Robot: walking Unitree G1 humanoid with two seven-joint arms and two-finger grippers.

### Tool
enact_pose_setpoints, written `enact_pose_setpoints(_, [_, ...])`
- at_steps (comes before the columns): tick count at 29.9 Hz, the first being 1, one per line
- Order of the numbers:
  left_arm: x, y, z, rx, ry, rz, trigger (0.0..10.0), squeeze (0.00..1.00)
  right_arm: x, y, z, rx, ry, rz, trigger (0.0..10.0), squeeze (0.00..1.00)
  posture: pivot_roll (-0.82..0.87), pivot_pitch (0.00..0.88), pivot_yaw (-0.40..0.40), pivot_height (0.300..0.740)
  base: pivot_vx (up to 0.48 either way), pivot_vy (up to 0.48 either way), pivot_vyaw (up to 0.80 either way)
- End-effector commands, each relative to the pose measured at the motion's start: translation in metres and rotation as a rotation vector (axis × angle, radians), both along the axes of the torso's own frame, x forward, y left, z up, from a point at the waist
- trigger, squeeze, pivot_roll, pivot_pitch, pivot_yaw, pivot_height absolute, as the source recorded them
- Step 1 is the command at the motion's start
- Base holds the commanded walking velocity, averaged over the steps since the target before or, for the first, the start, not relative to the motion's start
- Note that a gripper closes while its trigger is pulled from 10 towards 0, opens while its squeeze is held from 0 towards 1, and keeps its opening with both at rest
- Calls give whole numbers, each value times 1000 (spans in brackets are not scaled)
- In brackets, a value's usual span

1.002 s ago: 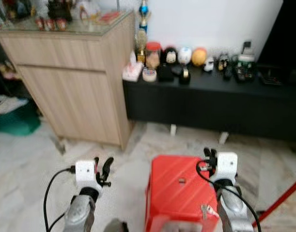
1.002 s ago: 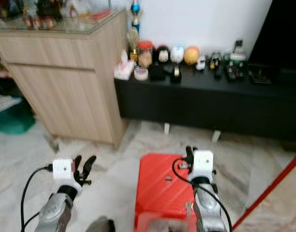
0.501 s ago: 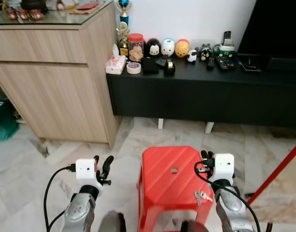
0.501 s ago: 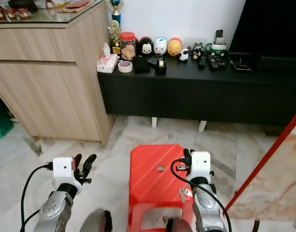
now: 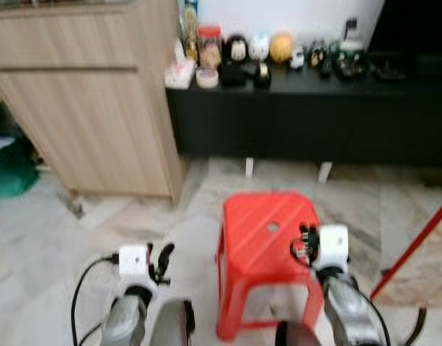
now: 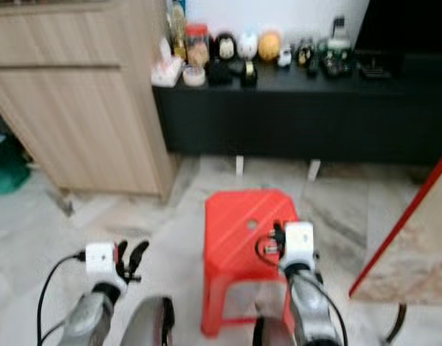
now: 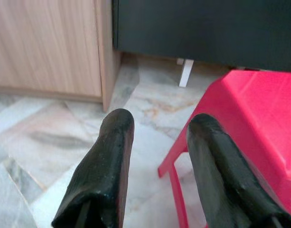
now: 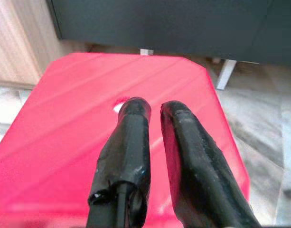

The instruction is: Hang keys on a hook

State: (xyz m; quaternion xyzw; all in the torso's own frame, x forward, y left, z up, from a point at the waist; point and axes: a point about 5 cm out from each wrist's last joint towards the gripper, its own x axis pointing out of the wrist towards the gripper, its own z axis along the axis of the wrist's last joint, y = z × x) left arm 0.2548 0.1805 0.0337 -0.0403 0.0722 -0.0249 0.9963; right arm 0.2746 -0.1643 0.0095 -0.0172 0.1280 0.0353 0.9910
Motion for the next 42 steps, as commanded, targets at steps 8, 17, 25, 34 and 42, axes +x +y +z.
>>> enact_pose_setpoints(8, [5, -6, 6, -7, -25, -17, 10000, 0, 1, -4, 3, -21, -14, 20, 10000, 0, -20, 1, -8, 586, 0, 0, 386])
enact_pose_setpoints(17, [7, -4, 9, -2, -35, -14, 10000, 0, 3, -6, 3, 16, -14, 7, 10000, 0, -17, 0, -7, 586, 0, 0, 533])
enact_pose_setpoints(25, [8, -5, 10, -4, -39, -22, 10000, 0, 5, -4, 4, 1, -21, 25, 10000, 0, -17, 0, -6, 586, 164, 0, 87])
enact_pose_setpoints(34, [9, -5, 11, -3, -42, -28, 10000, 0, 6, -6, 4, 12, -18, -5, 10000, 0, -18, 0, -3, 586, 292, 0, 344])
enact_pose_setpoints(42, [10, -5, 11, -2, -42, -30, 10000, 0, 5, -13, 0, 12, 13, -87, 10000, 0, -15, 0, -4, 586, 295, 0, 0])
